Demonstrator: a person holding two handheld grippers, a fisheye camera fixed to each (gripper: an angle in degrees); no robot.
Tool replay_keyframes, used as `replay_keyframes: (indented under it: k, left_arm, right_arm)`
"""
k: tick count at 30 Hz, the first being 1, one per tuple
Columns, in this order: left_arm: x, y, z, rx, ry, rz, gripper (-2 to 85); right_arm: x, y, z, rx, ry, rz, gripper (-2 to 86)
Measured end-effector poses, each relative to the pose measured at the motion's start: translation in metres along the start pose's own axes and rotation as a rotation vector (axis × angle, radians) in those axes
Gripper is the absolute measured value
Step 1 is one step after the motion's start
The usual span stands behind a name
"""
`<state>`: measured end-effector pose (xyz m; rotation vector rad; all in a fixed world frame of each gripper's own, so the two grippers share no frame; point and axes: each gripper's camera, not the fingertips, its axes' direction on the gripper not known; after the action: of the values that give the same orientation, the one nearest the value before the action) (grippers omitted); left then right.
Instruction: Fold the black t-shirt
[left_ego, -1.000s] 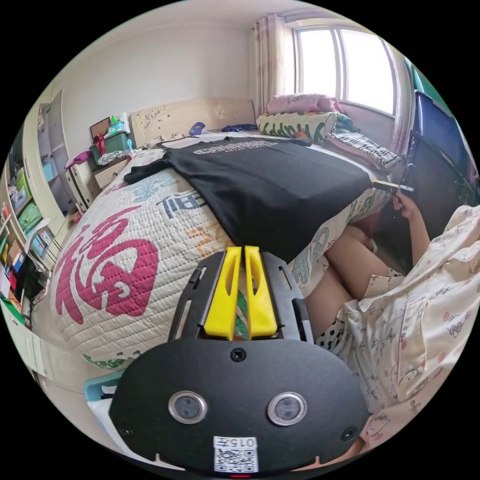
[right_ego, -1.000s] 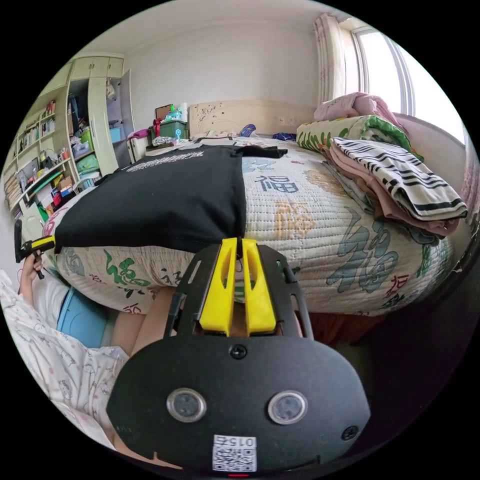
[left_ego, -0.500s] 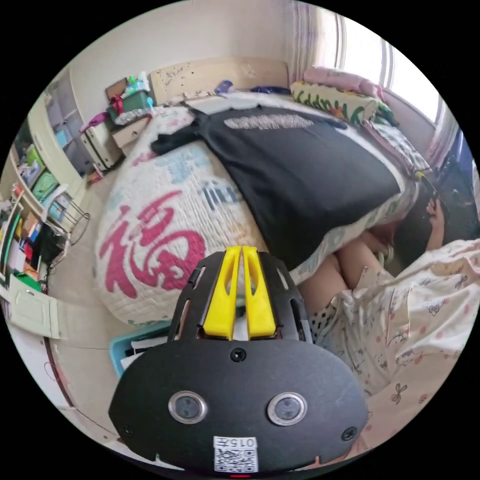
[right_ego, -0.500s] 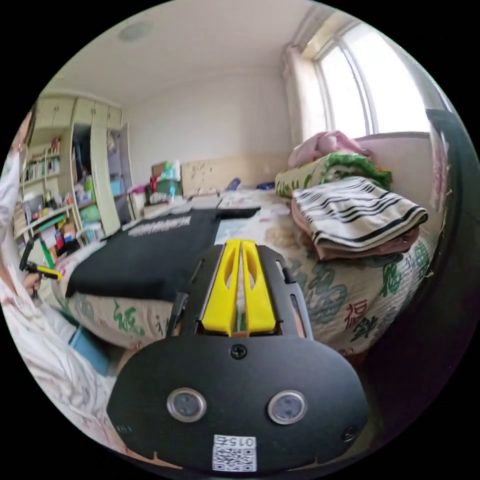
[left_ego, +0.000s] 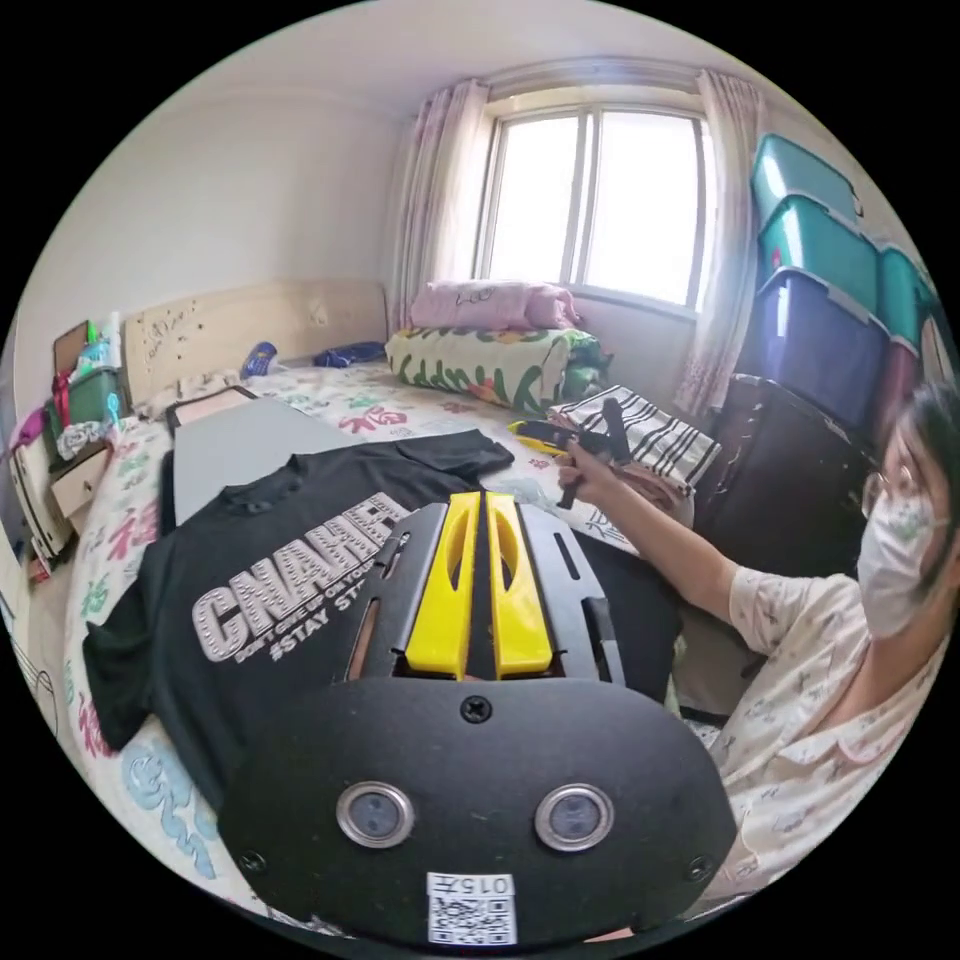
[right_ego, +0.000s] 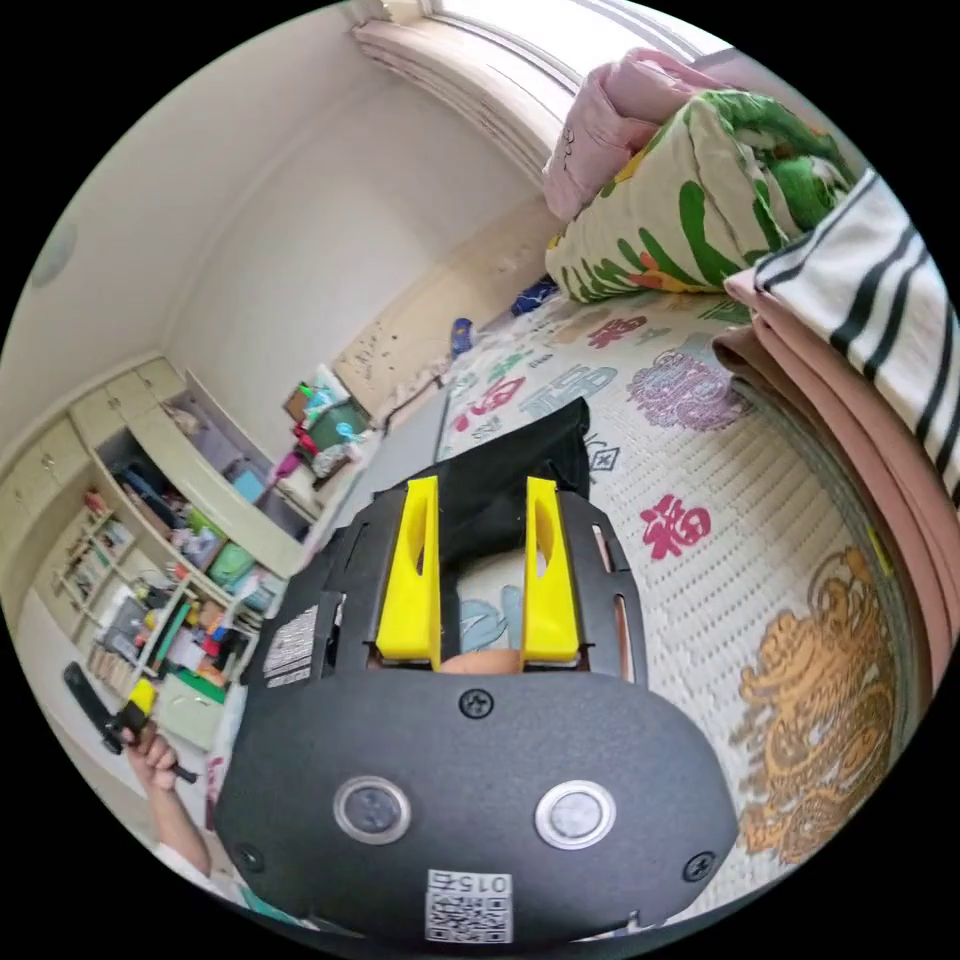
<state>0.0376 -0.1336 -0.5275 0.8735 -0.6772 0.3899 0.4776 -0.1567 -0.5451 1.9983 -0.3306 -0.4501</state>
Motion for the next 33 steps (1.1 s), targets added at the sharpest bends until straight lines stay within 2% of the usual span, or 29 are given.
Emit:
replay_keyframes:
  k: [2, 6, 9, 11, 13, 20, 24, 27, 29, 33]
  left_arm:
    - [-0.014, -0.016, 0.068, -0.07, -0.007, -0.017, 0.5]
    - [-0.028, -0.041, 0.164, -0.214, -0.08, 0.02, 3.2]
    - [-0.034, -0.059, 0.238, -0.27, -0.106, 0.062, 5.4]
    - [-0.043, -0.078, 0.307, -0.299, -0.081, 0.044, 5.8]
    - [-0.048, -0.094, 0.361, -0.321, -0.027, 0.005, 6.2]
    - [-0.05, -0.135, 0.544, -0.364, -0.011, -0.077, 9.9]
    - [-0.056, -0.146, 0.602, -0.4, -0.039, -0.076, 11.2]
    - [-0.06, -0.148, 0.623, -0.379, -0.126, -0.045, 11.2]
    - [-0.07, -0.142, 0.649, -0.489, -0.186, -0.02, 9.6]
    - [-0.092, -0.157, 0.634, -0.492, -0.182, -0.012, 2.0]
  right_arm:
    - [-0.005, -0.035, 0.044, -0.054, 0.149, -0.019, 13.4]
    - [0.012, -0.061, 0.086, -0.173, 0.226, 0.018, 9.4]
    - [0.043, -0.068, 0.069, -0.174, 0.054, 0.123, 1.5]
    - [0.081, -0.065, 0.056, -0.155, -0.149, 0.274, 0.6]
    - [0.099, -0.063, 0.049, -0.117, -0.233, 0.35, 0.3]
    - [0.084, -0.074, 0.06, -0.088, -0.152, 0.311, -0.2]
    - [0.077, -0.071, 0.069, -0.079, -0.112, 0.304, -0.6]
    - [0.057, -0.068, 0.079, -0.099, -0.028, 0.247, -0.8]
    - [0.05, -0.06, 0.085, -0.103, -0.009, 0.24, -0.8]
    - [0.039, -0.042, 0.085, -0.08, 0.001, 0.219, -0.8]
